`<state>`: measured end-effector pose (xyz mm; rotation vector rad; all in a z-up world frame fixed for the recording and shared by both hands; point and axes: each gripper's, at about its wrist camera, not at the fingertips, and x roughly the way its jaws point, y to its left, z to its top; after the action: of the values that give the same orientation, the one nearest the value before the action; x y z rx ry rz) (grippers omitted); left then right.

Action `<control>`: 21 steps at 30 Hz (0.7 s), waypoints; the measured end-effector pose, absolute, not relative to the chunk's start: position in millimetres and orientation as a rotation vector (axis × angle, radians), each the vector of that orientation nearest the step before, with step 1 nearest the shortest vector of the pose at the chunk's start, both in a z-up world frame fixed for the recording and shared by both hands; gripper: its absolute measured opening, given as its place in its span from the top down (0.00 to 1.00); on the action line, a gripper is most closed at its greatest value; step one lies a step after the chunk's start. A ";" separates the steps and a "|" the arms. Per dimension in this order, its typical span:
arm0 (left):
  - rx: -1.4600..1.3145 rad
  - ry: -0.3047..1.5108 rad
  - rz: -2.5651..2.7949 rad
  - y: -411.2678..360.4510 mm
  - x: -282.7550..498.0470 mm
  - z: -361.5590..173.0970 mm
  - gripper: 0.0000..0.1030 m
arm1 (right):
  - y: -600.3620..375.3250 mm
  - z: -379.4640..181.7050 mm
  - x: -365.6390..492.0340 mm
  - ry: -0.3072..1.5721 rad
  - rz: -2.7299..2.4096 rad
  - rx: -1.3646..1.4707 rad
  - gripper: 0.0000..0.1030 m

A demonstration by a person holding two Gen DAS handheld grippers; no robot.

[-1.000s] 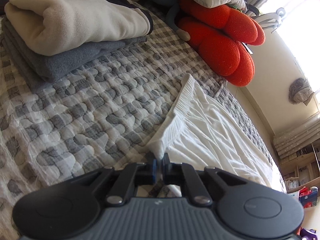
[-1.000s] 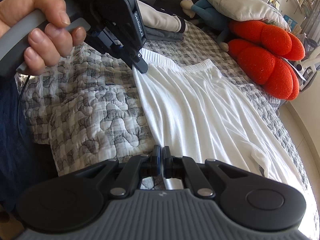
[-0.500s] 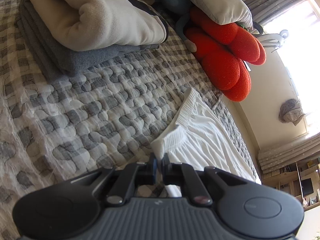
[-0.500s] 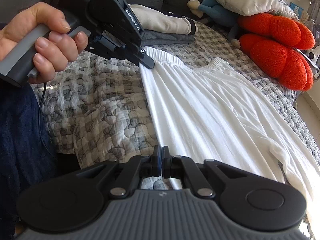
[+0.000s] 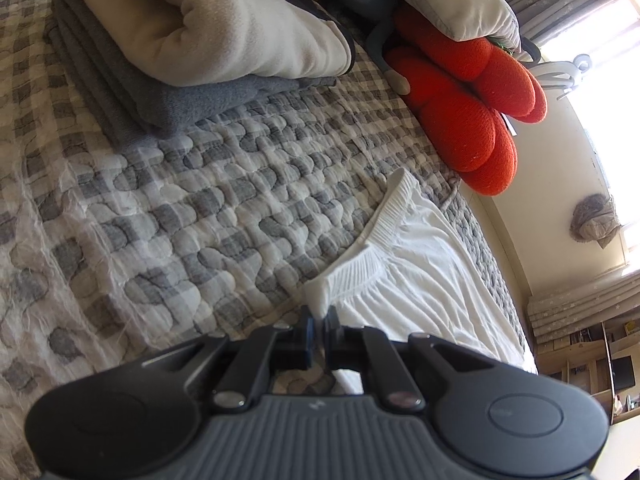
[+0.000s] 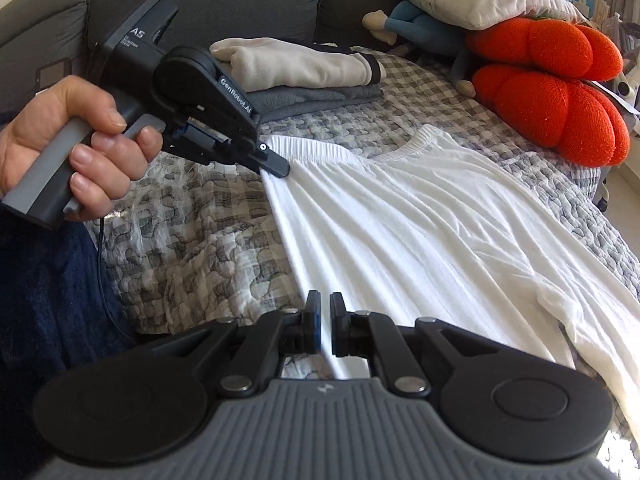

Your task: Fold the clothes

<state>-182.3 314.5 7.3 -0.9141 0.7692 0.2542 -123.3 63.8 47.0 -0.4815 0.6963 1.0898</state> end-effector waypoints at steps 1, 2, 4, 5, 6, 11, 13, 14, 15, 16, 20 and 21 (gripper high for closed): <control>-0.911 0.773 0.254 314.7 -182.0 7.1 0.95 | 55.8 51.3 -114.1 0.703 1.064 -0.442 0.93; -0.909 0.776 0.254 314.9 -181.7 6.8 0.95 | 47.2 54.8 -104.2 0.712 1.031 -0.399 0.93; -0.904 0.783 0.255 315.1 -180.9 6.1 0.95 | 33.9 56.6 -87.7 0.744 0.963 -0.347 0.92; -0.903 0.786 0.256 315.2 -180.5 5.8 0.95 | 32.9 49.5 -84.4 0.777 0.957 -0.367 0.91; -0.901 0.789 0.256 315.4 -180.0 5.4 0.95 | 32.0 42.3 -81.2 0.810 0.950 -0.387 0.89; -0.911 0.804 0.252 318.3 -178.8 3.8 0.94 | 26.1 28.8 -82.1 0.849 0.955 -0.494 0.86; -0.891 0.789 0.249 317.3 -179.8 7.7 0.94 | 13.6 35.5 -76.1 0.834 0.928 -0.448 0.85; -0.880 0.782 0.247 316.1 -179.7 9.5 0.94 | 7.3 38.9 -73.2 0.826 0.914 -0.425 0.85; -0.868 0.776 0.245 315.0 -179.7 11.4 0.94 | 1.1 42.0 -70.1 0.819 0.899 -0.403 0.85; -0.857 0.770 0.243 313.8 -179.7 13.2 0.94 | -5.2 40.0 -63.9 0.828 0.857 -0.397 0.83; -0.884 0.772 0.236 317.6 -179.5 11.4 0.93 | -30.8 25.5 -42.9 0.884 0.739 -0.406 0.71; -0.896 0.771 0.238 318.9 -180.0 10.6 0.92 | -39.0 25.1 -39.3 0.886 0.737 -0.394 0.68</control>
<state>-180.0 318.9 10.6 -0.8959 0.7708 0.2378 -39.3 -39.0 25.1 -0.3938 0.8860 0.7375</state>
